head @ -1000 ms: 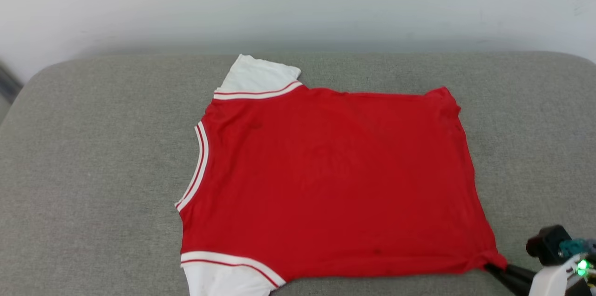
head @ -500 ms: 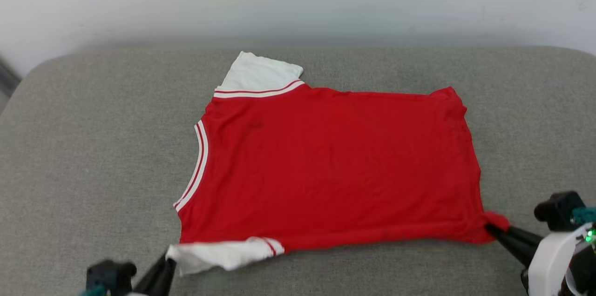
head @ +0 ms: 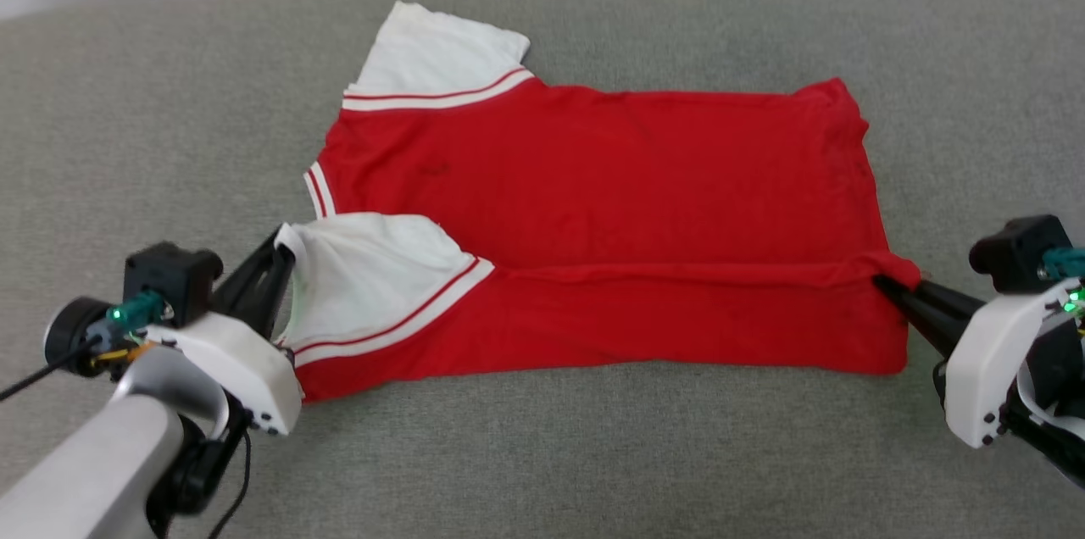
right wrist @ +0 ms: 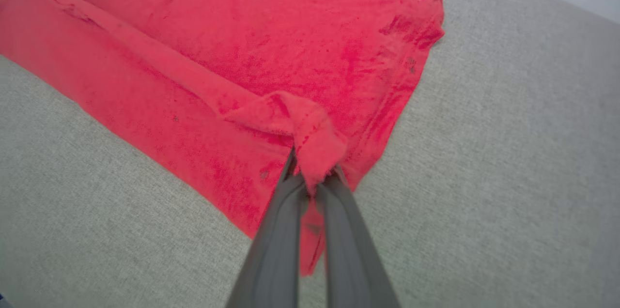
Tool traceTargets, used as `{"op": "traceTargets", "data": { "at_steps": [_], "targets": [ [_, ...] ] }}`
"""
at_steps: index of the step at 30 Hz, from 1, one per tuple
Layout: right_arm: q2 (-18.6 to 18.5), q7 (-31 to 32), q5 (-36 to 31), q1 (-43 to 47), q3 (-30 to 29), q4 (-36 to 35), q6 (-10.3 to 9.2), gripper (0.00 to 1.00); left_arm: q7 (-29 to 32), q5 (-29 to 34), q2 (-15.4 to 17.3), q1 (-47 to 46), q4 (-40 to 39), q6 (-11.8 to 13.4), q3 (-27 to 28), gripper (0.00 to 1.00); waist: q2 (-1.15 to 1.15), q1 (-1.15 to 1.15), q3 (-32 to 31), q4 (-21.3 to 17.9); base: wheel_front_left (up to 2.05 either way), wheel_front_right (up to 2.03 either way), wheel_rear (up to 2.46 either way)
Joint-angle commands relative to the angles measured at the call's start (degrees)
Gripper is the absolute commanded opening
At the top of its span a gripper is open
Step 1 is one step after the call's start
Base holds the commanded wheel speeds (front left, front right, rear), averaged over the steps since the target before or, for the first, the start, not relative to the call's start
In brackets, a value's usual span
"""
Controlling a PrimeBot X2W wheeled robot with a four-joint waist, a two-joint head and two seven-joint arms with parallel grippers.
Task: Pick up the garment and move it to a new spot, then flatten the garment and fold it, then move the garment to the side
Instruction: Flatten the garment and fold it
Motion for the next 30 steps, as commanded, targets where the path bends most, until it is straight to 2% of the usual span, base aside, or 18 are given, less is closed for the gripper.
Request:
{"op": "traceTargets", "data": {
  "at_steps": [1,11,18,19,20,21,25,30],
  "targets": [
    [0.6,0.68,-0.18,-1.48,0.04,0.42,-0.06,0.0,0.58,0.54,-0.37,-1.99,1.42,-0.74,-0.1,0.0,0.0,-0.01,2.76,-0.98,0.0,0.0,0.0],
    [3.2,3.71,-0.12,-8.38,2.6,6.91,-0.07,0.0,2.39,1.54,-3.48,-10.51,13.43,-5.69,-1.73,0.0,0.0,-0.01,9.27,-1.95,0.0,0.0,0.0],
    [3.1,3.85,1.2,-9.27,6.06,10.25,-0.08,0.0,2.46,0.82,-6.22,-11.47,20.15,-8.29,-3.41,0.0,0.0,-0.01,9.44,-1.61,0.0,0.0,0.0],
    [3.02,3.48,1.49,-9.31,6.14,10.31,-0.08,0.17,2.39,0.74,-6.35,-11.59,20.81,-8.65,-3.47,0.0,0.0,-0.01,9.08,-1.56,0.0,0.0,0.0],
    [2.85,3.31,1.84,-9.23,6.1,10.41,-0.08,0.71,2.37,0.73,-6.48,-11.74,21.47,-8.69,-3.52,0.08,0.0,-0.01,8.56,-1.44,0.0,0.0,0.0],
    [2.64,2.96,2.0,-9.11,5.95,10.35,-0.08,1.0,1.59,1.28,-6.46,-12.15,21.77,-8.49,-3.43,1.0,0.0,-0.01,7.97,-1.33,0.0,0.0,0.0],
    [1.87,1.16,2.27,-8.6,5.19,9.35,-0.06,1.0,1.48,0.16,-5.99,-13.7,21.42,-8.99,-2.29,1.0,0.0,-0.01,5.45,-0.79,0.0,0.0,0.0],
    [1.45,-0.08,1.9,-7.32,4.0,7.99,-0.07,1.0,3.81,0.83,-2.79,-16.07,18.19,-8.39,-1.41,1.0,0.0,-0.01,3.01,-0.15,0.0,0.0,0.0]
  ]
}}
